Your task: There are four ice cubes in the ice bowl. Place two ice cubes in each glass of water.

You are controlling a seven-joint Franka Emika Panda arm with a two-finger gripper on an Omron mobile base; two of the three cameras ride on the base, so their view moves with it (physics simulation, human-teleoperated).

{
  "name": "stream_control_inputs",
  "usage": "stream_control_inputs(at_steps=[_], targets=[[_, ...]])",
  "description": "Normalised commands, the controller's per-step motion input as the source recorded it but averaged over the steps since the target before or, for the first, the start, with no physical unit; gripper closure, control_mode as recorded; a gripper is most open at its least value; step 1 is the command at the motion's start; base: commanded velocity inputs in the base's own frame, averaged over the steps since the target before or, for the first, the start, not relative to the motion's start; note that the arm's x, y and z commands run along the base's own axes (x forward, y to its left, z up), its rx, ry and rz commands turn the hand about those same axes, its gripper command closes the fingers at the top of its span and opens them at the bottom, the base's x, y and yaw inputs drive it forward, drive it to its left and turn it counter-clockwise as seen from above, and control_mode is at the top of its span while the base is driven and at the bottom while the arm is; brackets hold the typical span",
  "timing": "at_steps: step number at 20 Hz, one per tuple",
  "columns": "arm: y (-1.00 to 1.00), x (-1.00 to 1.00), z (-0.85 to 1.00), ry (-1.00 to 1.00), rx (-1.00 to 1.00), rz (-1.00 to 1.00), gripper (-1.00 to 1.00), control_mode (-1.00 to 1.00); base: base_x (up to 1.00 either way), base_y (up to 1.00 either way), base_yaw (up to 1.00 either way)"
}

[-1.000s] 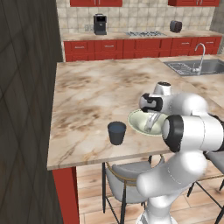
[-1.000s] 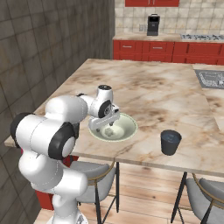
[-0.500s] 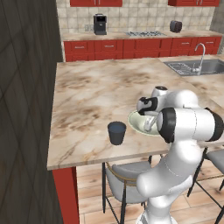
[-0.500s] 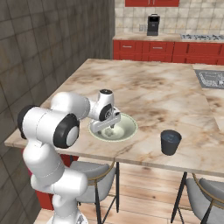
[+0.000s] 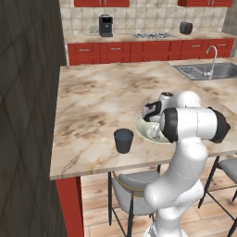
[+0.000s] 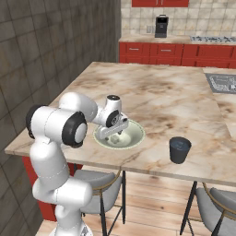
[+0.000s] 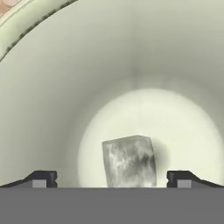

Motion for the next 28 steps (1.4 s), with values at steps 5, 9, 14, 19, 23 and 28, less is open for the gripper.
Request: stream_control_inputs(at_steps=[5,9,14,19,23,28], targets=[[-0.06,0.18,-0.2,0.0,0.0,0.0,-1.0,-1.0,0.0,0.0,0.0],[0.0,0.12,-0.28,0.0,0.0,0.0,-1.0,-1.0,0.0,0.0,0.0],[0.0,0.08,-0.25,0.0,0.0,0.0,-1.0,-1.0,0.0,0.0,0.0],[-0.04,0.05,-0.23,0.0,0.0,0.0,-1.0,-1.0,0.0,0.0,0.0],[0.0,0.08,-0.26,0.0,0.0,0.0,1.0,-1.0,0.0,0.0,0.0],[-0.04,0.0,-0.3,0.0,0.0,0.0,1.0,-1.0,0.0,0.0,0.0]])
